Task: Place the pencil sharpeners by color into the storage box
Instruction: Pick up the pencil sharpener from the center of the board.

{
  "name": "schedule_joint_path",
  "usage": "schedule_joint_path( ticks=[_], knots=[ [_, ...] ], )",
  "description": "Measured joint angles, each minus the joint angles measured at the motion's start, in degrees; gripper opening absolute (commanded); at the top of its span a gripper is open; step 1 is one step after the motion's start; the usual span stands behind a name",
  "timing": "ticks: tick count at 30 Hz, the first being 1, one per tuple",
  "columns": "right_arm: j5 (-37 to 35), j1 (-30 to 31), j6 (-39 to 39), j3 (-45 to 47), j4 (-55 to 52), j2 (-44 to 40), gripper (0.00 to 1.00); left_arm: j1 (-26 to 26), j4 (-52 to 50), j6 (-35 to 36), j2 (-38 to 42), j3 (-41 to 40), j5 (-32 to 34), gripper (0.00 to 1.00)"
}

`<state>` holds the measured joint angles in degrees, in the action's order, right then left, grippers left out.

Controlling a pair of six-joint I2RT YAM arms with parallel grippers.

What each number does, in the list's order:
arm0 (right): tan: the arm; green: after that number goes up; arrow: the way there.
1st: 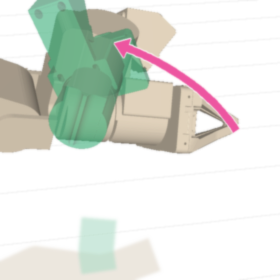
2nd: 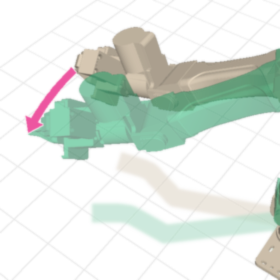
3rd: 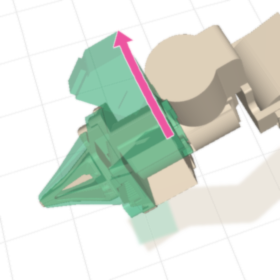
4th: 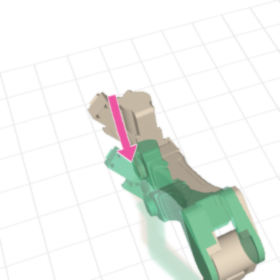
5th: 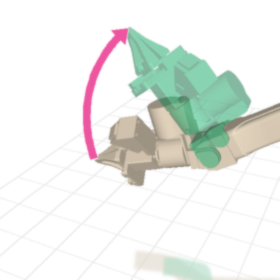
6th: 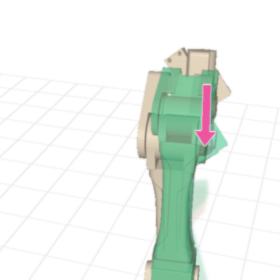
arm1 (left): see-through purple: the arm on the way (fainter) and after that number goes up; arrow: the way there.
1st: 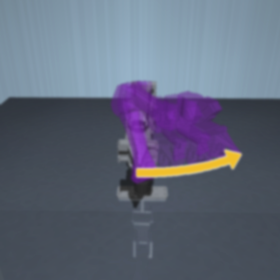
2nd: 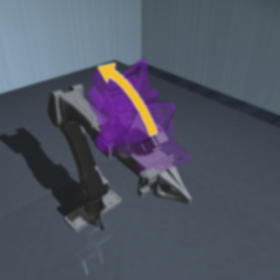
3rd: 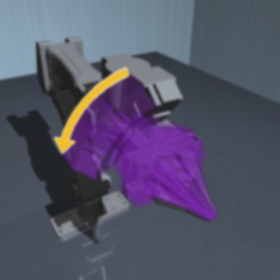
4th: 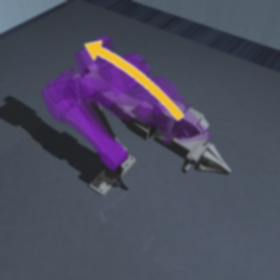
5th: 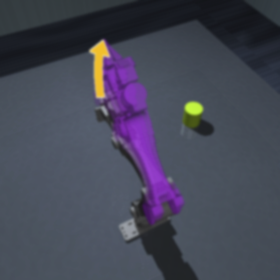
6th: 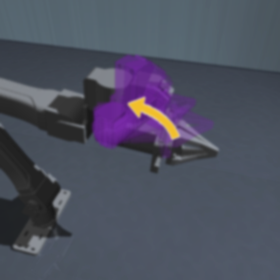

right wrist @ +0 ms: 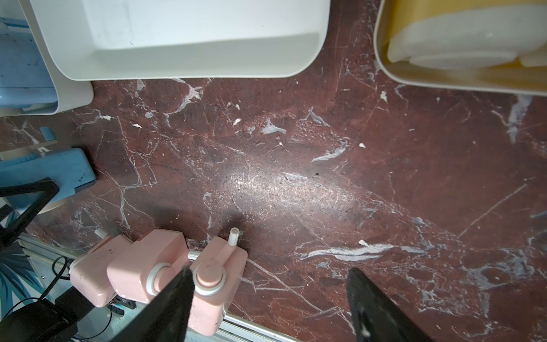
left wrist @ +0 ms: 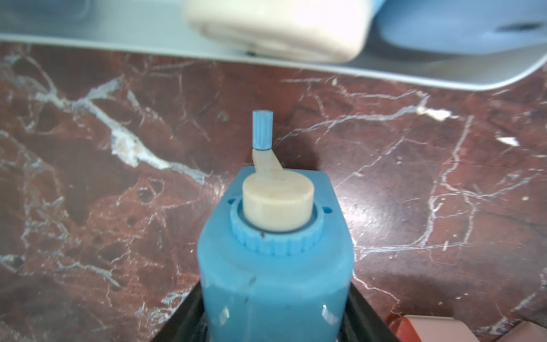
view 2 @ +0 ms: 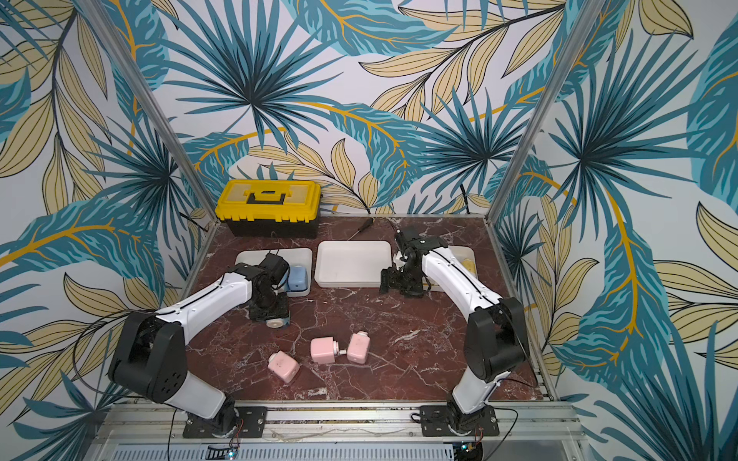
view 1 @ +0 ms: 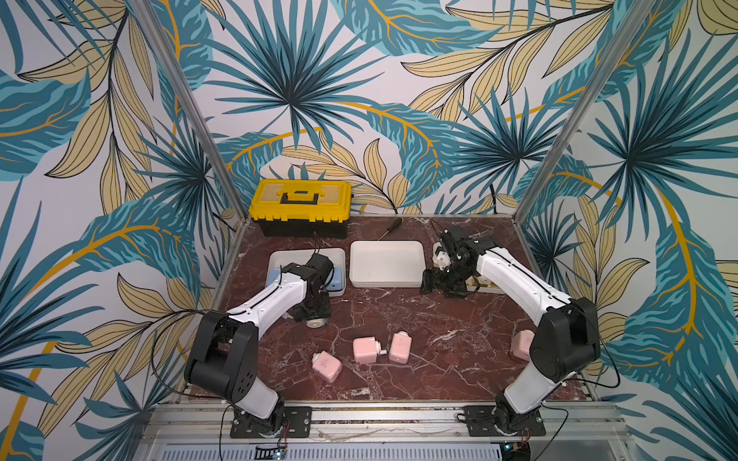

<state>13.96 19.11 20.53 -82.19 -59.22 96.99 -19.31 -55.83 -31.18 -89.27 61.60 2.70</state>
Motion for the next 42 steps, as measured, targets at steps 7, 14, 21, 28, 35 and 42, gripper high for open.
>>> schedule_joint_path(
  ticks=[7,14,21,28,35,42],
  knots=[
    [0.0,0.0,0.02,0.0,0.0,0.0,0.82,0.37,0.57,2.29,0.0,1.84,-0.61,0.39],
    [0.0,0.0,0.02,0.0,0.02,0.0,0.82,0.5,0.52,3.76,0.02,2.73,-0.61,0.39],
    [0.0,0.0,0.04,0.0,0.02,0.0,0.82,0.74,0.35,4.85,-1.01,3.06,-2.14,0.39],
    [0.0,0.0,0.04,0.0,0.04,0.0,0.82,0.83,-0.33,4.81,-4.48,4.17,-3.96,0.39],
    [0.02,0.0,0.2,0.02,0.33,0.0,0.82,0.83,-1.62,4.92,-5.77,5.49,-4.17,0.52],
    [0.0,0.0,0.24,0.2,0.44,0.0,0.82,0.83,-3.26,5.27,-7.48,7.34,-4.26,0.61]
  ],
)
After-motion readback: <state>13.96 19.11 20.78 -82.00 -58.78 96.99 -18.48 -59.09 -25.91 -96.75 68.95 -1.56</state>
